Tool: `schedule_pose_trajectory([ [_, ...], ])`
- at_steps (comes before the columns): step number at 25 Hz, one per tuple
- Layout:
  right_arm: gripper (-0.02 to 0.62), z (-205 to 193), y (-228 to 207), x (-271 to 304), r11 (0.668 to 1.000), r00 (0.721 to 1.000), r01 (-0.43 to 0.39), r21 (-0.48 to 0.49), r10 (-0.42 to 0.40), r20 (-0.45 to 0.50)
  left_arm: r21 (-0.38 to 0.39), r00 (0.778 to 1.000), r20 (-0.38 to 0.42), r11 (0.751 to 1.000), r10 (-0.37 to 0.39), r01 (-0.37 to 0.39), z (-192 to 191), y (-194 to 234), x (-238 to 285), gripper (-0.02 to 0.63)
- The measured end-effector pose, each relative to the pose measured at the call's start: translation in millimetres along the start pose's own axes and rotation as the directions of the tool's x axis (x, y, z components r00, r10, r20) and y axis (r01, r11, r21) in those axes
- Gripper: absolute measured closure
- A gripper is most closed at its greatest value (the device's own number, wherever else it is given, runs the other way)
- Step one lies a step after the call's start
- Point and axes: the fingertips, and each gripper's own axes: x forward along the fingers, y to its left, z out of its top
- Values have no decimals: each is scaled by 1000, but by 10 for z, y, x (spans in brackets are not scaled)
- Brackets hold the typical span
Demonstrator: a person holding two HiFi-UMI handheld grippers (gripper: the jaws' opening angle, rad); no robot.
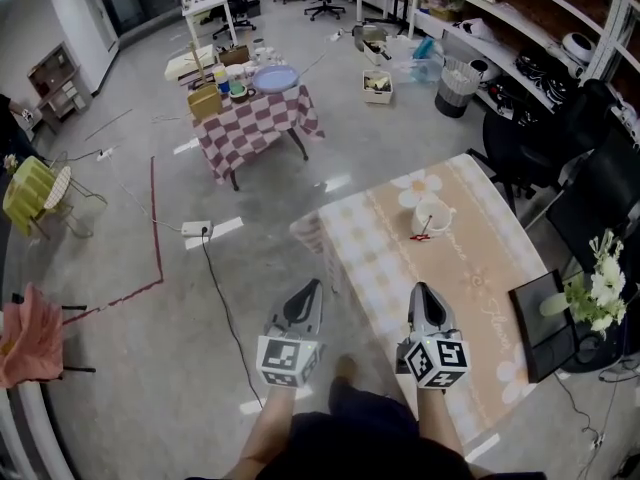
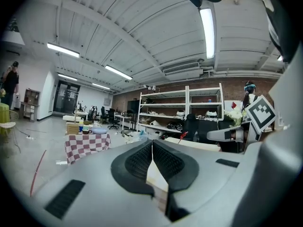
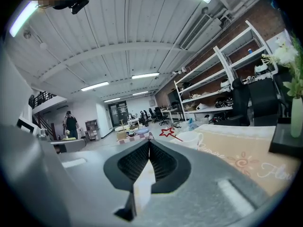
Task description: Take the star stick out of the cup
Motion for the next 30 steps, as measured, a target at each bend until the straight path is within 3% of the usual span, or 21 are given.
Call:
schedule_pose_trajectory([
  [8,594,-57,-175,166,999,999,34,-1,-34,-21,-5,999,-17,1000,-29,29,-34,-13,294,594],
  [22,594,-132,-253,175,999,998,40,-5,-40,-42,0,999,-22,999,-48,48,-107,-103,344,594],
  [30,594,-82,-366,256,997,997,74,14,-74,-16,18,995,-18,995,-100,100,-25,-177,575,594],
])
